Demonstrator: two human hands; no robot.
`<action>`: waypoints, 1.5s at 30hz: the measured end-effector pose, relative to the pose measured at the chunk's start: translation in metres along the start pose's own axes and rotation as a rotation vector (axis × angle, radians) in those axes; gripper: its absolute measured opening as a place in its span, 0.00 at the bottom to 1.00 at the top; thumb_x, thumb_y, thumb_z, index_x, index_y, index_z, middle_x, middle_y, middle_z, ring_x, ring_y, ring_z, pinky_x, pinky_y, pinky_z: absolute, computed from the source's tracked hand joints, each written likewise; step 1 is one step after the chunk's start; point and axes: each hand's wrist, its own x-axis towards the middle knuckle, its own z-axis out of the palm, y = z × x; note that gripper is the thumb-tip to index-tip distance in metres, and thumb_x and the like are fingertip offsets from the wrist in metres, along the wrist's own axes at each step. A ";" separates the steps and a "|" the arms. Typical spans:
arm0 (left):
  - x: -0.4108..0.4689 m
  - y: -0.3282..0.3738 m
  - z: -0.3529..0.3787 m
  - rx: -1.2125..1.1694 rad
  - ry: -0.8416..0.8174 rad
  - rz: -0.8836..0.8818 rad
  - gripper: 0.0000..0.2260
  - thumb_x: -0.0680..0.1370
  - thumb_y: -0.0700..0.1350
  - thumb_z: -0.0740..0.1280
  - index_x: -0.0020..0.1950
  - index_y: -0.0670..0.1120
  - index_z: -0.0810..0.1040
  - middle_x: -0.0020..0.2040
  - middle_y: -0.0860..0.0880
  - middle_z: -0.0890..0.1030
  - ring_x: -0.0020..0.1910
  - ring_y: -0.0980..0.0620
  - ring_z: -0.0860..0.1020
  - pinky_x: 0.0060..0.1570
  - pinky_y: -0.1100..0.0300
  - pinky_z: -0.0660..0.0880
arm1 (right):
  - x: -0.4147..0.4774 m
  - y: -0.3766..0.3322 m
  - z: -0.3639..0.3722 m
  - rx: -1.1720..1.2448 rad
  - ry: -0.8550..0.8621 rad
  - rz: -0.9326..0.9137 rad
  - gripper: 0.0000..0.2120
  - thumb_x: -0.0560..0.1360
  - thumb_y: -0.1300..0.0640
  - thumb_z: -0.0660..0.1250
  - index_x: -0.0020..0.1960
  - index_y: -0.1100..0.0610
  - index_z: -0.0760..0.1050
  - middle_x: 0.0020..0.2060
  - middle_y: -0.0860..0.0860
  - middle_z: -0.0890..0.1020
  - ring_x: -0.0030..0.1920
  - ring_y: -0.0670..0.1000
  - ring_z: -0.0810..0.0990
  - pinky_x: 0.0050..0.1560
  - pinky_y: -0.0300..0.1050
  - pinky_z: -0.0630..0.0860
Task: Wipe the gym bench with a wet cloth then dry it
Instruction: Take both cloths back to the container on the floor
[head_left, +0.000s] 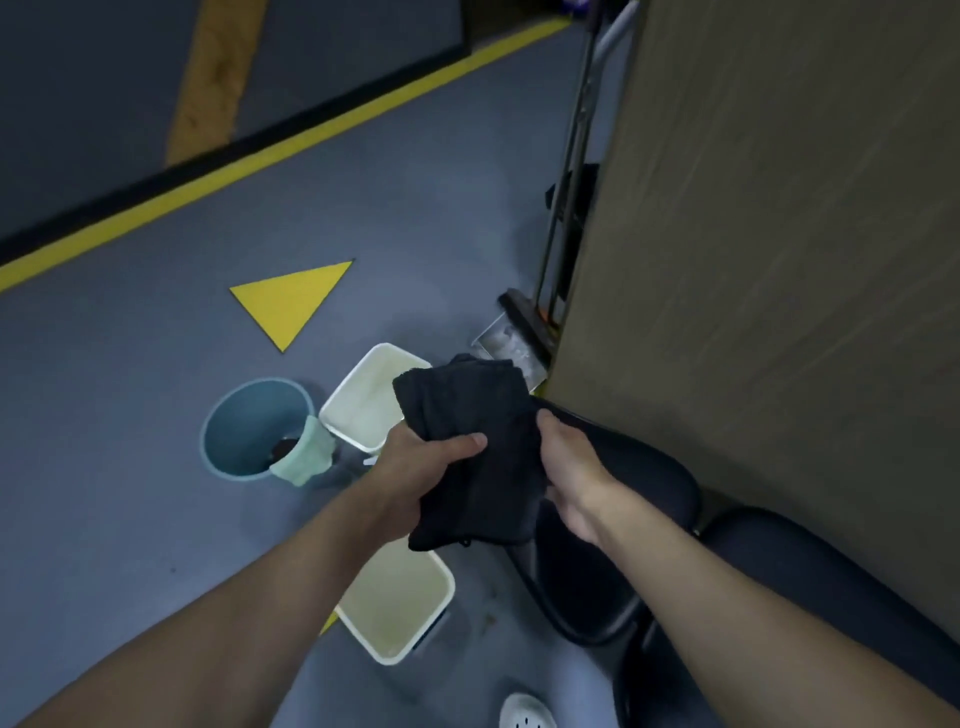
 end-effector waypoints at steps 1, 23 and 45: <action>0.016 -0.001 -0.005 -0.006 0.011 -0.012 0.18 0.71 0.36 0.76 0.59 0.42 0.80 0.52 0.43 0.85 0.50 0.43 0.84 0.51 0.44 0.81 | 0.019 0.005 0.001 -0.053 0.081 0.014 0.19 0.84 0.48 0.52 0.55 0.57 0.77 0.48 0.54 0.85 0.43 0.51 0.82 0.43 0.44 0.77; 0.086 -0.066 -0.133 -0.262 0.041 -0.118 0.13 0.74 0.38 0.74 0.58 0.42 0.81 0.52 0.43 0.86 0.50 0.43 0.85 0.44 0.49 0.82 | 0.173 0.070 0.057 -0.447 0.627 -0.005 0.20 0.71 0.48 0.73 0.55 0.60 0.76 0.51 0.53 0.82 0.47 0.57 0.82 0.51 0.46 0.77; 0.036 -0.394 -0.231 -0.570 0.223 -0.070 0.19 0.75 0.38 0.72 0.65 0.45 0.76 0.55 0.44 0.85 0.52 0.42 0.84 0.47 0.43 0.81 | 0.163 0.370 0.068 -0.293 0.141 -0.178 0.09 0.71 0.72 0.63 0.41 0.60 0.74 0.31 0.56 0.76 0.28 0.53 0.72 0.27 0.42 0.66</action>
